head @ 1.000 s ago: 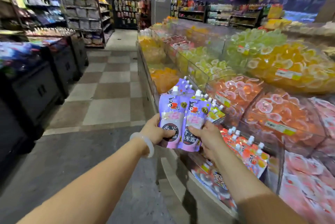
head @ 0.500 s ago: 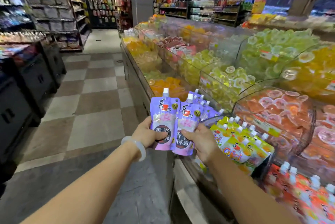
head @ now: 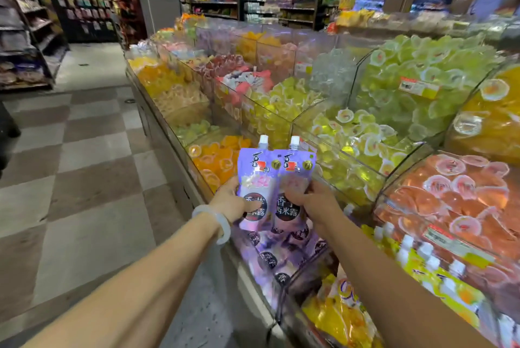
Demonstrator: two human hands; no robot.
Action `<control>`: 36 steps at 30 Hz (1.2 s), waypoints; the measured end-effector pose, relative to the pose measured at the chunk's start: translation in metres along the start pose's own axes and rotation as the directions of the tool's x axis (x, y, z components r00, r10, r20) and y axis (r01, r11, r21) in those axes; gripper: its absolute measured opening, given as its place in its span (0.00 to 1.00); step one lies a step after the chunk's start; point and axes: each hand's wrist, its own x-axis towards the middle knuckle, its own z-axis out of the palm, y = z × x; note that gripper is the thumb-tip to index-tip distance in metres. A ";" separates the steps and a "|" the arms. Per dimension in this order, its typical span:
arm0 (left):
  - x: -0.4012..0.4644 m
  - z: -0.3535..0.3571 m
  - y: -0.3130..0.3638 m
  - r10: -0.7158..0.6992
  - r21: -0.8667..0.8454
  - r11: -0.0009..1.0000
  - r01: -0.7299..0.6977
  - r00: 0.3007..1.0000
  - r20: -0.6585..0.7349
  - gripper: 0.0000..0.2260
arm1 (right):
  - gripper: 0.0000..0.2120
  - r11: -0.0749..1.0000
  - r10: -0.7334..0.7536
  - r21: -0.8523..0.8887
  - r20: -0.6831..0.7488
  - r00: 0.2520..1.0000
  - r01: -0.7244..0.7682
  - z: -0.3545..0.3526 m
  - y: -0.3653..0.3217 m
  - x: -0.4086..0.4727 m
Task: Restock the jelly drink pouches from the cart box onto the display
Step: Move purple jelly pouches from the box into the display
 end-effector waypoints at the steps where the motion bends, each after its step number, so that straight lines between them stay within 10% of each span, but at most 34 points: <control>1: 0.014 -0.001 0.005 0.003 0.036 0.999 -0.004 1.000 0.016 0.20 | 0.14 1.000 -0.006 0.012 -0.019 1.000 0.006 0.000 -0.004 0.010; 10: 0.101 0.028 -0.036 -0.180 0.222 0.969 0.111 0.930 0.321 0.20 | 0.08 0.975 0.206 0.152 -0.348 0.915 -0.162 -0.004 0.050 0.053; 15: 0.141 0.035 -0.073 -0.349 0.518 0.852 0.072 0.816 0.460 0.16 | 0.11 0.910 0.394 0.358 -0.591 0.704 -0.208 0.021 0.083 0.052; 20: 0.162 0.053 -0.103 -0.344 0.562 0.825 -0.059 0.737 0.582 0.39 | 0.05 0.892 0.449 0.398 -0.735 0.507 -0.214 0.036 0.098 0.046; 23: 0.155 0.054 -0.088 -0.364 0.570 0.819 -0.068 0.707 0.606 0.24 | 0.10 0.881 0.472 0.423 -0.771 0.428 -0.212 0.039 0.100 0.041; 28: 0.159 0.064 -0.101 -0.338 0.576 0.815 -0.069 0.751 0.568 0.12 | 0.17 0.865 0.500 0.417 -0.764 0.408 -0.279 0.033 0.103 0.043; 36: 0.150 0.068 -0.107 -0.228 0.730 0.620 -0.287 0.825 0.518 0.34 | 0.19 0.834 0.409 0.185 -0.840 0.357 -0.519 0.036 0.128 0.054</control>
